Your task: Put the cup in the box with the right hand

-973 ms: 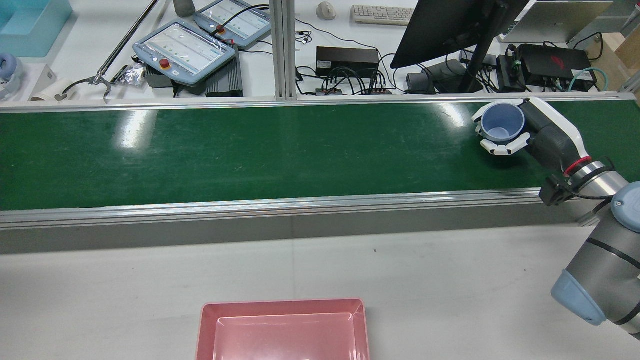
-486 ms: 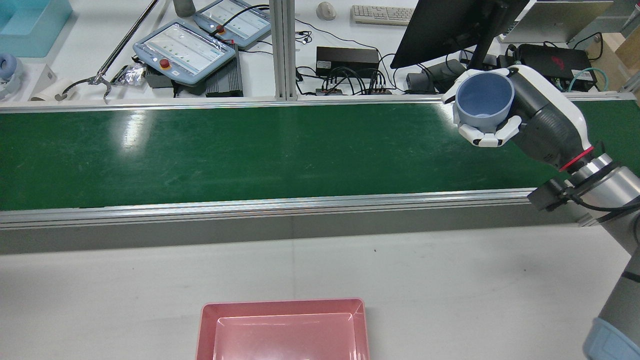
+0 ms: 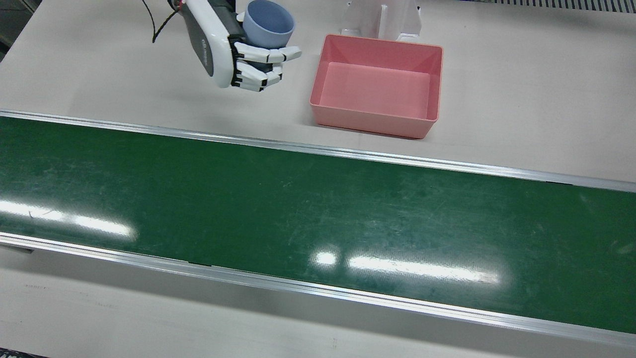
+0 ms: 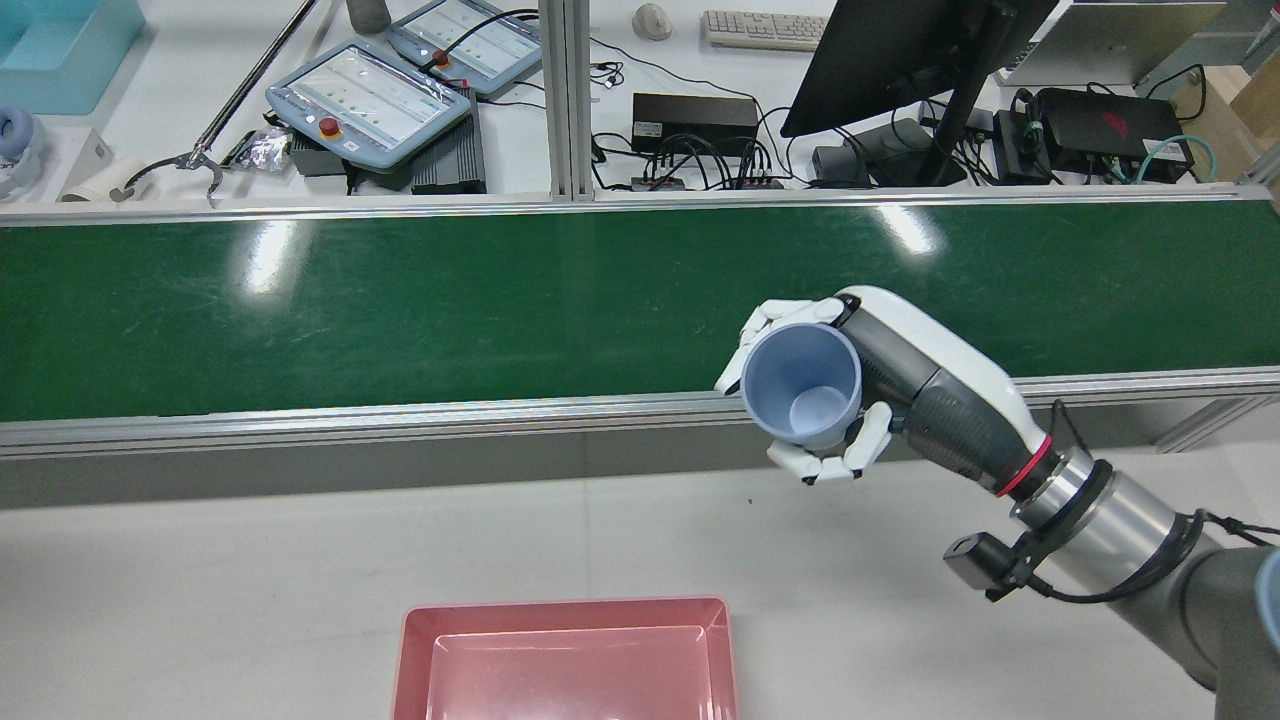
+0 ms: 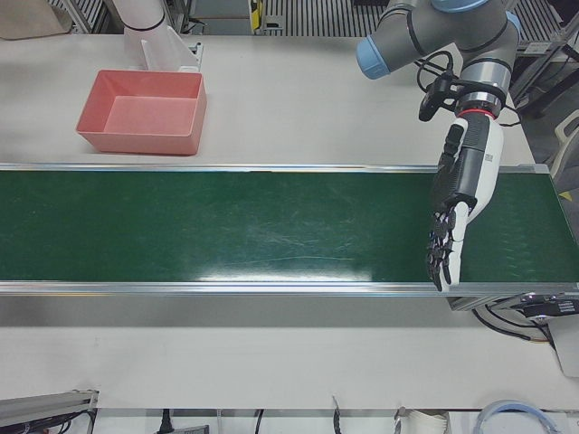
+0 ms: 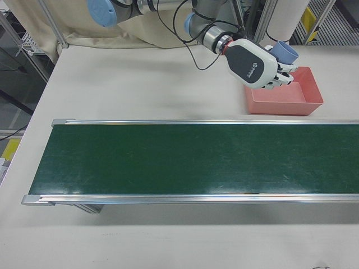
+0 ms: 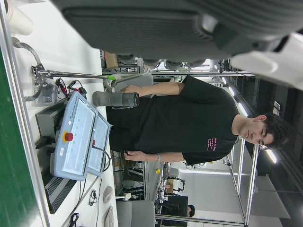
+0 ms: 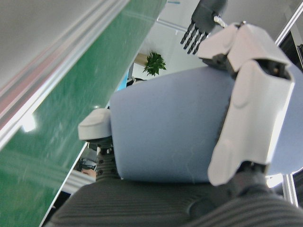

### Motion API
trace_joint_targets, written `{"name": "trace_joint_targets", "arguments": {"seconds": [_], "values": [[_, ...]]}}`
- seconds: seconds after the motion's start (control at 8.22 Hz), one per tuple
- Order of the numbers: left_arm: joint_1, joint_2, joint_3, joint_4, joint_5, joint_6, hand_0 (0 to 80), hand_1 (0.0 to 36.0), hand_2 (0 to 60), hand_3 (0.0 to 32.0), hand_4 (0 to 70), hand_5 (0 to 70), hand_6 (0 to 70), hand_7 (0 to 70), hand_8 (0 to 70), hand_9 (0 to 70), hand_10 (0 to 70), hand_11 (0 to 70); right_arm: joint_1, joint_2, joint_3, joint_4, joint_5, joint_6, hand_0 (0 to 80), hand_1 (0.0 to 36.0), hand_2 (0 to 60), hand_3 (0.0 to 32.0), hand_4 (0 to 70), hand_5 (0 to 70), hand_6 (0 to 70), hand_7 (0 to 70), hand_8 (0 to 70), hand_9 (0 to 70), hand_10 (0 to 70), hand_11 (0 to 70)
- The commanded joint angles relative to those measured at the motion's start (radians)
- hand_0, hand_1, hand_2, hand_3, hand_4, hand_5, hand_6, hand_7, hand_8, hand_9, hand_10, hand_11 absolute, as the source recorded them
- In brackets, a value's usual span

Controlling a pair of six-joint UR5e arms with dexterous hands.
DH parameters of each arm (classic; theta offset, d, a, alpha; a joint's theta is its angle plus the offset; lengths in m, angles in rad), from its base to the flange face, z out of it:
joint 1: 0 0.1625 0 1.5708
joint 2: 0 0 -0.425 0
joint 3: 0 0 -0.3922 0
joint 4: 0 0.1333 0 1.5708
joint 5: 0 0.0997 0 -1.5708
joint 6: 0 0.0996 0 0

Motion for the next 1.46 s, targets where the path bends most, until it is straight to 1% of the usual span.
{"name": "trace_joint_targets", "arguments": {"seconds": [0.0, 0.12, 0.24, 0.36, 0.49, 0.73, 0.97, 1.09, 1.22, 1.34], "values": [[0.000, 0.000, -0.002, 0.001, -0.001, 0.000, 0.0, 0.0, 0.0, 0.0, 0.0, 0.0, 0.0, 0.0, 0.0, 0.0, 0.0, 0.0, -0.273, 0.058, -0.006, 0.006, 0.114, -0.148, 55.3, 21.8, 29.3, 0.0, 39.5, 12.0, 22.4, 70.0, 36.4, 58.3, 37.0, 53.4], [0.000, 0.000, 0.000, -0.001, 0.001, 0.000, 0.0, 0.0, 0.0, 0.0, 0.0, 0.0, 0.0, 0.0, 0.0, 0.0, 0.0, 0.0, -0.289, 0.058, -0.006, 0.008, 0.117, -0.147, 52.2, 16.6, 13.6, 0.0, 25.4, 8.2, 12.3, 39.3, 14.4, 26.5, 21.3, 32.6], [0.000, -0.001, 0.000, 0.001, -0.001, 0.000, 0.0, 0.0, 0.0, 0.0, 0.0, 0.0, 0.0, 0.0, 0.0, 0.0, 0.0, 0.0, -0.295, 0.056, -0.008, 0.008, 0.117, -0.147, 50.0, 13.7, 6.6, 0.0, 17.8, 5.0, 4.4, 10.4, 0.0, 1.2, 6.6, 11.4], [0.000, -0.001, 0.000, 0.001, 0.001, 0.000, 0.0, 0.0, 0.0, 0.0, 0.0, 0.0, 0.0, 0.0, 0.0, 0.0, 0.0, 0.0, -0.306, 0.056, -0.010, 0.008, 0.117, -0.149, 47.6, 13.7, 13.0, 0.0, 12.8, 3.9, 2.6, 3.9, 0.0, 0.0, 2.6, 5.4], [0.000, -0.001, 0.000, 0.001, 0.001, 0.000, 0.0, 0.0, 0.0, 0.0, 0.0, 0.0, 0.0, 0.0, 0.0, 0.0, 0.0, 0.0, -0.307, 0.056, -0.011, 0.008, 0.117, -0.147, 46.9, 13.7, 15.0, 0.0, 12.5, 3.8, 2.5, 3.5, 0.0, 0.0, 2.0, 4.5], [0.000, -0.001, 0.000, 0.001, 0.001, 0.000, 0.0, 0.0, 0.0, 0.0, 0.0, 0.0, 0.0, 0.0, 0.0, 0.0, 0.0, 0.0, -0.310, 0.058, -0.011, 0.008, 0.119, -0.147, 47.8, 12.4, 11.3, 0.0, 16.3, 3.9, 3.1, 6.8, 0.0, 0.0, 2.2, 4.7], [0.000, -0.001, 0.000, 0.001, 0.001, 0.000, 0.0, 0.0, 0.0, 0.0, 0.0, 0.0, 0.0, 0.0, 0.0, 0.0, 0.0, 0.0, -0.304, 0.052, -0.010, 0.006, 0.117, -0.137, 47.2, 15.0, 20.2, 0.0, 14.5, 4.2, 3.5, 7.9, 0.0, 0.6, 2.4, 5.1], [0.000, -0.001, 0.000, 0.001, 0.001, 0.000, 0.0, 0.0, 0.0, 0.0, 0.0, 0.0, 0.0, 0.0, 0.0, 0.0, 0.0, 0.0, -0.234, 0.044, 0.000, 0.005, 0.110, -0.118, 47.0, 18.9, 32.3, 0.0, 10.7, 4.6, 3.7, 8.5, 0.0, 1.2, 2.8, 5.8], [0.000, -0.001, 0.000, 0.001, 0.001, 0.000, 0.0, 0.0, 0.0, 0.0, 0.0, 0.0, 0.0, 0.0, 0.0, 0.0, 0.0, 0.0, -0.108, 0.006, -0.002, -0.001, 0.101, -0.048, 48.9, 20.8, 31.7, 0.0, 12.7, 5.6, 5.7, 16.9, 0.7, 4.9, 5.0, 9.2], [0.000, 0.000, 0.002, -0.001, 0.001, 0.000, 0.0, 0.0, 0.0, 0.0, 0.0, 0.0, 0.0, 0.0, 0.0, 0.0, 0.0, 0.0, 0.037, -0.041, -0.017, -0.004, 0.099, 0.033, 50.9, 20.3, 25.7, 0.0, 16.7, 6.2, 6.9, 21.9, 2.2, 7.6, 6.0, 10.7]]}}
